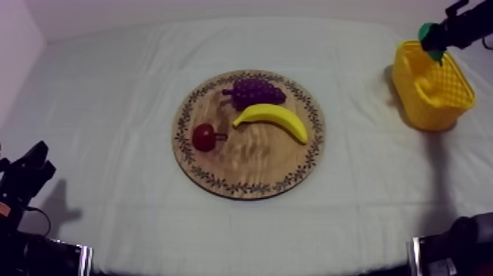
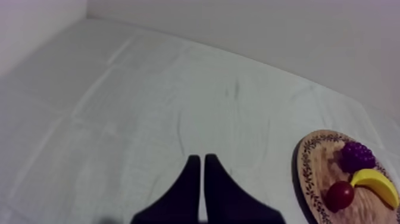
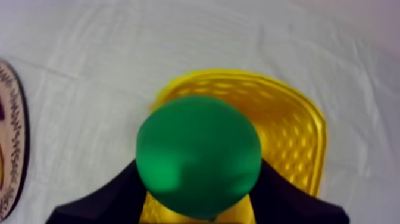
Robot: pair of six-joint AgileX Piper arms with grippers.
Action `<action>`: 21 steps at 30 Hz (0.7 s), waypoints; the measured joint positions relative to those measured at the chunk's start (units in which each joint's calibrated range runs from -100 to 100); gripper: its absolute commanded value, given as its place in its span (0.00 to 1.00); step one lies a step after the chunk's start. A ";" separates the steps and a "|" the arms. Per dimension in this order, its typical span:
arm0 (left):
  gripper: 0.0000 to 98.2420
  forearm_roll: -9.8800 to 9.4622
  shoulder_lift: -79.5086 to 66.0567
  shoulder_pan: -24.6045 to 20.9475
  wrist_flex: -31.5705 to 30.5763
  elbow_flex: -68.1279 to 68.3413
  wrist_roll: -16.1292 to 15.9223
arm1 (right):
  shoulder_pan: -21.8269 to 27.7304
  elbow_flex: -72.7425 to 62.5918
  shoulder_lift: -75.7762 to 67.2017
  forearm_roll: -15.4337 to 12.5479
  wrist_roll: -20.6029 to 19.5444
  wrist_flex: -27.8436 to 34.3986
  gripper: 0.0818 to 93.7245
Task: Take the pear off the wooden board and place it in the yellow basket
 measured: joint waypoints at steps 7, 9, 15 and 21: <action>0.00 0.00 0.00 0.00 0.00 0.00 0.00 | 0.89 4.51 1.06 0.48 -1.52 -7.17 0.63; 0.00 0.00 0.00 0.00 0.00 0.00 0.00 | 0.89 5.81 0.66 0.63 -1.97 -8.39 0.69; 0.00 0.00 0.00 0.00 0.00 0.00 0.00 | 0.73 8.87 -1.98 1.61 -3.87 -8.85 0.79; 0.00 0.00 0.00 0.00 0.00 0.00 0.00 | 0.69 12.81 -7.42 1.23 -3.73 -8.18 0.67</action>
